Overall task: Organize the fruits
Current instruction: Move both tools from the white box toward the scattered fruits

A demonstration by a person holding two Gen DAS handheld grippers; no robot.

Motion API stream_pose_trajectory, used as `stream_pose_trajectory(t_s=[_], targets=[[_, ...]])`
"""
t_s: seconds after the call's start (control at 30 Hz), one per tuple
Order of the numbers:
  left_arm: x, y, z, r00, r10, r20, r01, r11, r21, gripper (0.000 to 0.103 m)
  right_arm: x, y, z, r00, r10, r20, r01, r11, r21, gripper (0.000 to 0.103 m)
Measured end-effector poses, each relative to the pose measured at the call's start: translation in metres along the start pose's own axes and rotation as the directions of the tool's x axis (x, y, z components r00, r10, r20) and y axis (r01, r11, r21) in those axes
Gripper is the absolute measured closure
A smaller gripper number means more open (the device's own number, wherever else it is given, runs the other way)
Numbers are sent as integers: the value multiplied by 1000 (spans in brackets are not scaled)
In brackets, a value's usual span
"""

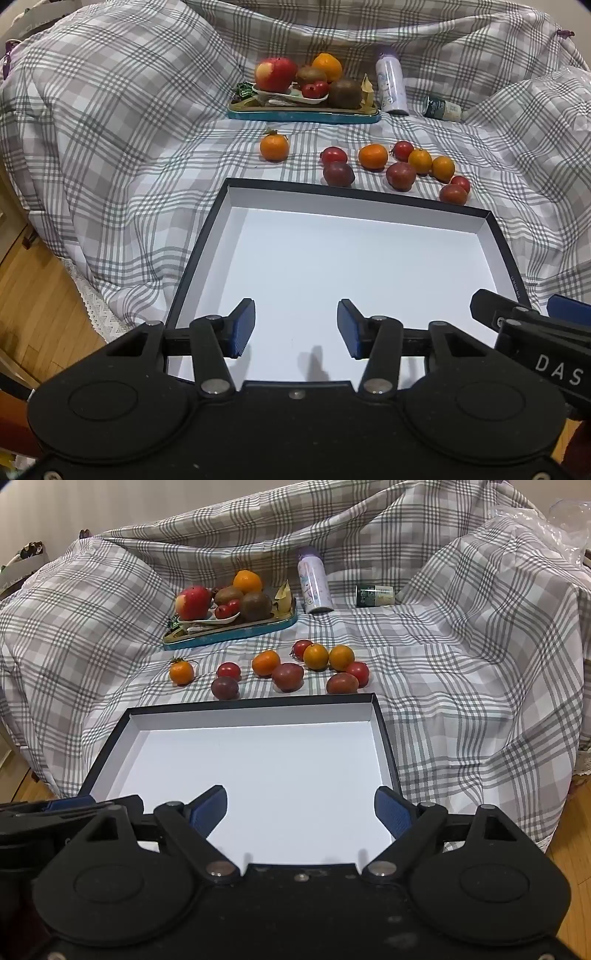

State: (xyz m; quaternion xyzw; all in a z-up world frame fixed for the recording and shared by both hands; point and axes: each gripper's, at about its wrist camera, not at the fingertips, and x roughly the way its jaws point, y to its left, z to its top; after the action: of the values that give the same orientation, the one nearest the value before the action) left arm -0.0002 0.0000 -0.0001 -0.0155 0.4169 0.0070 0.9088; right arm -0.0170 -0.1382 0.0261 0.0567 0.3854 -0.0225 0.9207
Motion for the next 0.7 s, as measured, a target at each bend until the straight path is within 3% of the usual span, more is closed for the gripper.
stream_pose_trajectory(t_s=[0.7], targets=[[2, 1, 0, 1000, 3, 22, -3, 1000, 7, 47, 5, 1, -2, 1000, 1, -25, -2, 1000, -17, 12]])
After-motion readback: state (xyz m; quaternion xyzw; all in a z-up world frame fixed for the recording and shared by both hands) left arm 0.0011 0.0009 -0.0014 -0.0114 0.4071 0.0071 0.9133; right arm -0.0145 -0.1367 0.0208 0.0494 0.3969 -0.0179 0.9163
